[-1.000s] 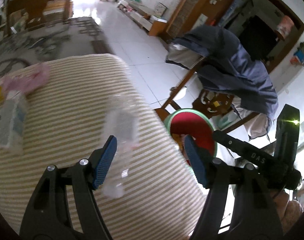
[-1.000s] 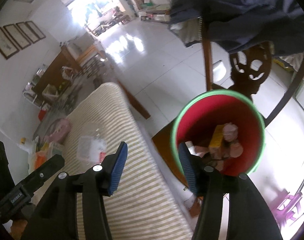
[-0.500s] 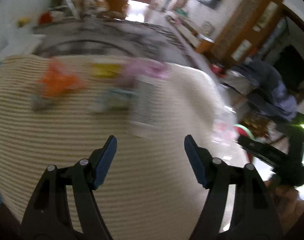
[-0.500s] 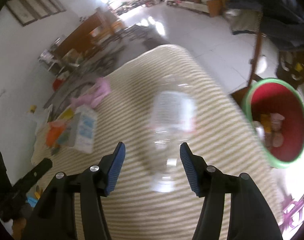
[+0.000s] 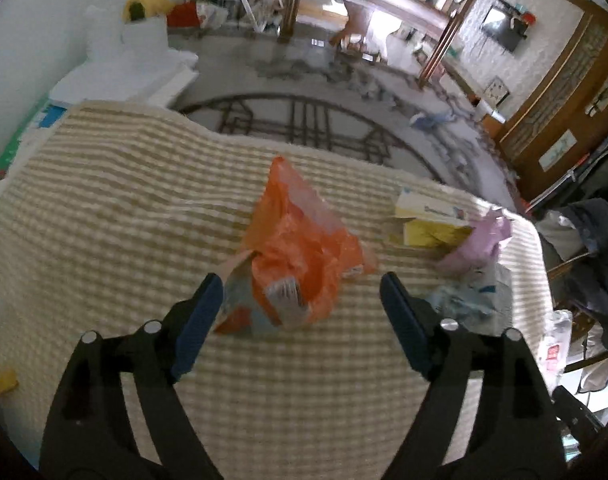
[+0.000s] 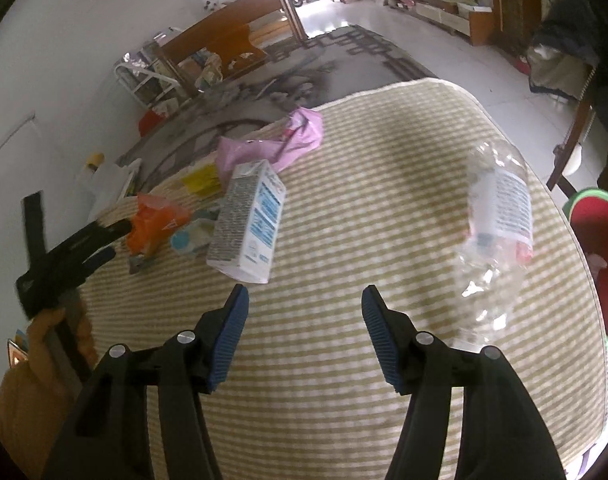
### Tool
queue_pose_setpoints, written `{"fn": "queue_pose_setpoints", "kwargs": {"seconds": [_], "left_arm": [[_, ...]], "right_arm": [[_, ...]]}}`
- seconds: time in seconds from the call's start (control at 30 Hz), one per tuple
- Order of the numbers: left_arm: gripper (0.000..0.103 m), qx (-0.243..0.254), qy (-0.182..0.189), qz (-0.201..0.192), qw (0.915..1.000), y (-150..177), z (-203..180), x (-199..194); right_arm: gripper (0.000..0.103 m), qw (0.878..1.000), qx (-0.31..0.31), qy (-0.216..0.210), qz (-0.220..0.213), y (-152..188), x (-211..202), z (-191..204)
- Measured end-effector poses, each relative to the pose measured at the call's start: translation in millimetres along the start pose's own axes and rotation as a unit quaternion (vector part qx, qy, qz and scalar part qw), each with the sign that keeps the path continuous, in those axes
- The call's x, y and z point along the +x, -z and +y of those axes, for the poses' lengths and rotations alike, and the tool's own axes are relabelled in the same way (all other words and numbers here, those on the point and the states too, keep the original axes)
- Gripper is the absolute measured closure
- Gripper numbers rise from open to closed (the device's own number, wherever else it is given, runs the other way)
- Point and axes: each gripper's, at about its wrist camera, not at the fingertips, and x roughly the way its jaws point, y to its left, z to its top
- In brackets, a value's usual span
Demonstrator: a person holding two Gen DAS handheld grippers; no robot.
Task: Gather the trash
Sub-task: 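Move both grippers back over the trash on the table, then grasp the orange plastic bag with the left gripper while the right gripper grasps the white milk carton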
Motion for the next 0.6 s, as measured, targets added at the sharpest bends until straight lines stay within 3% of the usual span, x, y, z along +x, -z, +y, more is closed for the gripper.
{"fn": "queue_pose_setpoints", "kwargs": {"seconds": [0.1,0.13,0.2,0.27,0.5,0.6], "left_arm": [[0.025,-0.001,0.001,0.032,0.9995,-2,2,23],[0.032,-0.002,0.003,0.038,0.9993,0,2,27],[0.039,0.004,-0.005,0.033,0.9994,3,2,28],[0.042,0.0,0.011,0.032,0.9994,6,4,22],[0.043,0.01,0.041,-0.018,0.9989,43,2,-41],[0.043,0.023,0.038,-0.032,0.9985,63,-5,-65]], "right_arm": [[0.042,1.0,-0.009,-0.005,0.001,-5,6,12],[0.041,1.0,-0.014,-0.005,0.001,-6,7,15],[0.041,1.0,-0.027,-0.007,0.002,-10,10,22],[0.041,0.999,-0.036,-0.01,0.003,-14,15,30],[0.041,0.999,-0.033,-0.008,0.007,-45,46,43],[0.041,1.0,-0.016,-0.006,0.018,-57,67,48]]}}
